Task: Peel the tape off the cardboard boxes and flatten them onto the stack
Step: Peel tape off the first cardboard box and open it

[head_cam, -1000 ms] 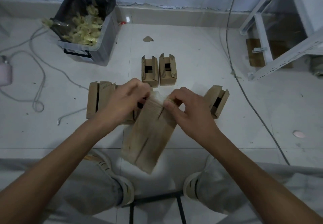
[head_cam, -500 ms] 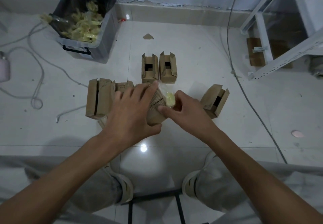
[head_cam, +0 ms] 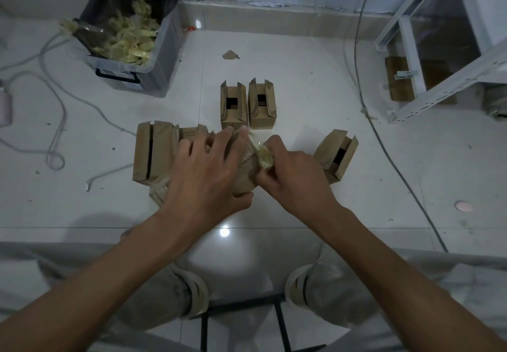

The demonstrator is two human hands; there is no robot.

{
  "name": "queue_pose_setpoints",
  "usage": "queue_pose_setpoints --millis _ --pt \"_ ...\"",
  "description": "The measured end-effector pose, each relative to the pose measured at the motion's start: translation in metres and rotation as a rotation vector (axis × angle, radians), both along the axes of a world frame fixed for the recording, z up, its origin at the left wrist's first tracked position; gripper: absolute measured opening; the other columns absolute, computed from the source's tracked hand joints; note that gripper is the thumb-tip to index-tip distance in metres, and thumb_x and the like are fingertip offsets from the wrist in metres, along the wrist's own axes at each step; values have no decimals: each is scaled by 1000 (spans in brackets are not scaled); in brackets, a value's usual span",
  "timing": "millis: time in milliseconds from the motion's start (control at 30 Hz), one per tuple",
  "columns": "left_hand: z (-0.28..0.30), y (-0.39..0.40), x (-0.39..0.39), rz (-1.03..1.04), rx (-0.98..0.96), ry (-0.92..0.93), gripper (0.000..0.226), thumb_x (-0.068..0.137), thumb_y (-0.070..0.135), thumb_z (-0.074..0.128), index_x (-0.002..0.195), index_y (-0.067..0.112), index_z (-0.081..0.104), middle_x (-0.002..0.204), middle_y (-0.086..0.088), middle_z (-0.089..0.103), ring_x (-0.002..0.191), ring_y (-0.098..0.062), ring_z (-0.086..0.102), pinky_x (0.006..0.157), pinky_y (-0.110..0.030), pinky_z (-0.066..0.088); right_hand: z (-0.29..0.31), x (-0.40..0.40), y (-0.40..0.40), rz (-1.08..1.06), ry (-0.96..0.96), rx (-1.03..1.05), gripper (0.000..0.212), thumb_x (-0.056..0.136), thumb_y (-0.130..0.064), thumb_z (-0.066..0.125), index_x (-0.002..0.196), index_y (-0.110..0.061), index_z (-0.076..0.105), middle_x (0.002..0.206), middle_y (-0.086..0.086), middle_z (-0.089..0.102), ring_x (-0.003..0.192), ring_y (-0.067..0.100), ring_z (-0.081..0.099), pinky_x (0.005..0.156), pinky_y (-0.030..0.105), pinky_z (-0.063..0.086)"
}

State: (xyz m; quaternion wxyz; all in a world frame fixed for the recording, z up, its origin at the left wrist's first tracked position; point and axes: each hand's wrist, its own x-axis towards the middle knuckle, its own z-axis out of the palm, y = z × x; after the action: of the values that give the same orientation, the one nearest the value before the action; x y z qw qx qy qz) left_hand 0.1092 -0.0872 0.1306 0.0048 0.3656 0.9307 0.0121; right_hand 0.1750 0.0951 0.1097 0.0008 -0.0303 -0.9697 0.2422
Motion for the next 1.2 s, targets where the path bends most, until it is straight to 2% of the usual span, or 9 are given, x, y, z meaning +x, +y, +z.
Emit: queue_pose_setpoints --millis 133,333,433,600,767,833,933,1067,1200 --pt "1 0 2 -29 -50 20 103 73 65 64 158 13 34 148 -13 47 111 -38 54 85 -48 37 -2 1 -3 35 -84 -49 27 96 -27 62 109 -15 41 69 0 54 52 18 49 47 33 31" --pt "-3 -3 1 -64 -113 -33 107 68 67 66 156 13 37 147 -12 49 111 -37 54 86 -47 40 -6 1 0 196 -180 -23 27 103 -25 59 119 -10 44 80 9 62 64 28 58 58 44 50" --pt "-4 -4 -2 -74 -126 -70 109 67 72 60 157 16 35 148 -10 47 115 -36 53 89 -46 40 -6 1 10 255 -168 -49 29 103 -25 60 123 -10 44 79 8 61 62 25 56 58 45 51" --pt "1 -3 -5 -52 -100 -62 111 69 74 63 159 16 32 147 -9 48 114 -33 55 91 -47 41 0 -4 16 207 -64 -67 25 98 -29 48 118 -15 44 66 1 53 53 20 46 50 39 43" --pt "-1 -2 -3 -48 -136 -66 111 69 71 61 158 15 30 148 -11 46 114 -35 53 89 -47 41 -1 0 6 186 -131 -115 20 100 -20 54 116 -11 46 67 -4 46 53 14 43 52 33 33" --pt "-4 -4 -3 -78 -120 -89 111 67 71 59 159 16 26 150 -12 43 117 -35 52 91 -49 42 6 0 10 177 -202 -250 14 100 -14 57 109 -11 47 69 -1 52 56 12 48 52 30 35" --pt "-1 -8 -9 -123 -40 -120 113 64 73 53 160 19 25 150 -9 44 122 -33 51 95 -51 40 21 -1 21 115 -310 -512 10 100 -7 58 103 -9 48 73 3 54 59 8 44 53 21 35" --pt "15 -14 -25 -183 38 -181 113 65 77 52 162 25 22 151 0 41 124 -25 45 96 -45 36 36 -5 29 95 -373 -867 11 99 11 50 102 1 45 75 7 43 61 13 37 54 31 30" --pt "29 -19 -39 -244 108 -299 114 67 79 57 163 32 18 154 9 36 125 -17 41 101 -43 35 47 -7 39 123 -445 -1136 27 100 18 44 104 -9 47 75 19 36 58 17 26 53 32 21"
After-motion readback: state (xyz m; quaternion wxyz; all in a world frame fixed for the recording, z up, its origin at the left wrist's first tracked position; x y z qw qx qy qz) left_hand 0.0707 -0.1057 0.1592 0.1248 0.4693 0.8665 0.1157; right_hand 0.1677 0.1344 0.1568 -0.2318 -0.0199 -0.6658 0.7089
